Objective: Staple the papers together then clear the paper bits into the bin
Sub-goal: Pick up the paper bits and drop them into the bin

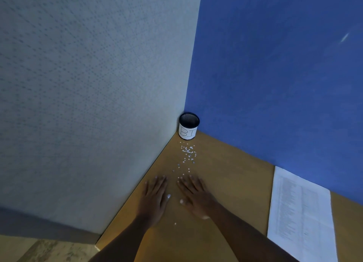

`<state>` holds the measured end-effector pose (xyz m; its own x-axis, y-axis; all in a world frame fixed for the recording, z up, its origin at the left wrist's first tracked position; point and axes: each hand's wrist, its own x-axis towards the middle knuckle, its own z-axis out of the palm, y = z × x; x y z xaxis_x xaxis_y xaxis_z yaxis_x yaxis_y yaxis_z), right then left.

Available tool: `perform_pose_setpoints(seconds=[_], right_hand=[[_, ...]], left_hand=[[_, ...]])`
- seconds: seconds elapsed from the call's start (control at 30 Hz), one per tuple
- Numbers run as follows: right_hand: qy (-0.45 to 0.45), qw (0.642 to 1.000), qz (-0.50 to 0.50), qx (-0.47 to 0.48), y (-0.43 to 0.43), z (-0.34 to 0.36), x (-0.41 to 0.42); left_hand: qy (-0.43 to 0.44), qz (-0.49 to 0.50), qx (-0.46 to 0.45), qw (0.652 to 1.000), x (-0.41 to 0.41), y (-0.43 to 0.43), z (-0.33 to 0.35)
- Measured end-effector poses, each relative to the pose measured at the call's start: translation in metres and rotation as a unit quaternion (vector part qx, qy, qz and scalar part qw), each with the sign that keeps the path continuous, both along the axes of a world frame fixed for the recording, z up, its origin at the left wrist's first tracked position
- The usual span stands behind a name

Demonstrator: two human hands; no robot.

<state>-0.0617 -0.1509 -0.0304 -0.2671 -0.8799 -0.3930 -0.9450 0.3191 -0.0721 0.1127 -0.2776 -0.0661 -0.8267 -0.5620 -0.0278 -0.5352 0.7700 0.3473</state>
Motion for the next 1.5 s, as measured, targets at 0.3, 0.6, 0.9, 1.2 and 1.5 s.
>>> perform_pose_setpoints(seconds=[0.3, 0.6, 0.9, 1.2, 1.5], right_hand=[[-0.022, 0.981, 0.168, -0.09, 0.04, 0.008, 0.019], [-0.027, 0.959, 0.277, -0.052, 0.072, 0.0, 0.035], [0.008, 0.986, 0.164, -0.036, 0.032, 0.005, 0.004], [0.003, 0.995, 0.081, -0.061, -0.001, 0.007, -0.038], [-0.049, 0.989, -0.024, -0.137, 0.016, 0.014, -0.049]], left_hand=[[0.034, 0.009, -0.004, 0.999, -0.001, -0.003, -0.004], [0.038, 0.011, -0.014, 0.999, -0.002, 0.0, -0.003], [0.021, 0.054, -0.003, 0.998, -0.002, 0.009, -0.006], [0.032, 0.053, 0.001, 0.998, 0.0, 0.007, -0.004], [0.044, 0.054, -0.011, 0.997, -0.002, 0.009, -0.001]])
